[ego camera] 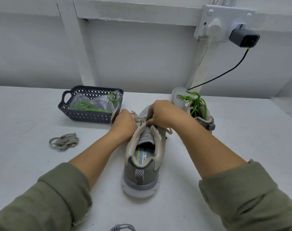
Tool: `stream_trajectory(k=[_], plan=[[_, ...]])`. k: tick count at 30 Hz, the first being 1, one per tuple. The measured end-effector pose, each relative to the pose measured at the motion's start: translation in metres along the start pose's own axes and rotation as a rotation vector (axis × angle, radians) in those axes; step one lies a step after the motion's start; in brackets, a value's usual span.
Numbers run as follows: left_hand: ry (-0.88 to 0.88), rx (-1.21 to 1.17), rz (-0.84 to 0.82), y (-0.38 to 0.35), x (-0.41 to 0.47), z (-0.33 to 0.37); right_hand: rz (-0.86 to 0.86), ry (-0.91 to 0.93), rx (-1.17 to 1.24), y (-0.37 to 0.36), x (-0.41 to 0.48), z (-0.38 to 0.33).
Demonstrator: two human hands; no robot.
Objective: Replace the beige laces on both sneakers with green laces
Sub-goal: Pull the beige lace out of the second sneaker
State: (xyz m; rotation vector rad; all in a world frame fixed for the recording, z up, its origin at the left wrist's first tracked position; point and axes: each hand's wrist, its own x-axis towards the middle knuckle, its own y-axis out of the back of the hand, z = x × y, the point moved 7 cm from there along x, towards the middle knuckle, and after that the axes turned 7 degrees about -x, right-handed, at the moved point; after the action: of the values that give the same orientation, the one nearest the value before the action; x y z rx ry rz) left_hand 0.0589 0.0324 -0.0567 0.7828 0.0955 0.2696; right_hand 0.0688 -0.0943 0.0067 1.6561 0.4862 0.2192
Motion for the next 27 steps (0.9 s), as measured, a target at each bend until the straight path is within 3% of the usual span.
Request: stream_trajectory(k=[6,8,10,12,15,18,21,27], plan=[[0.045,-0.031,0.034,0.000,-0.006,-0.001,0.041,-0.019,-0.143,-0.013,0.019,0.002],[-0.003,-0.107,0.035,0.006,-0.008,-0.003,0.101,-0.061,-0.032,-0.008,0.017,0.008],[-0.066,-0.155,0.032,0.016,-0.012,-0.005,0.248,-0.145,0.204,0.004,0.005,0.018],[-0.110,-0.176,-0.033,0.021,-0.015,-0.008,0.378,-0.194,0.289,0.011,-0.011,0.022],[-0.110,-0.251,-0.188,0.020,-0.022,-0.010,0.366,-0.228,0.120,0.009,-0.025,0.017],[-0.211,-0.063,-0.136,0.027,-0.028,-0.002,0.397,-0.243,-0.132,0.018,-0.028,0.012],[-0.283,-0.011,-0.091,0.034,-0.034,0.007,0.389,-0.072,-0.325,0.017,-0.016,-0.003],[-0.354,0.079,-0.072,0.033,-0.037,0.011,0.132,0.004,-0.176,-0.010,0.015,0.002]])
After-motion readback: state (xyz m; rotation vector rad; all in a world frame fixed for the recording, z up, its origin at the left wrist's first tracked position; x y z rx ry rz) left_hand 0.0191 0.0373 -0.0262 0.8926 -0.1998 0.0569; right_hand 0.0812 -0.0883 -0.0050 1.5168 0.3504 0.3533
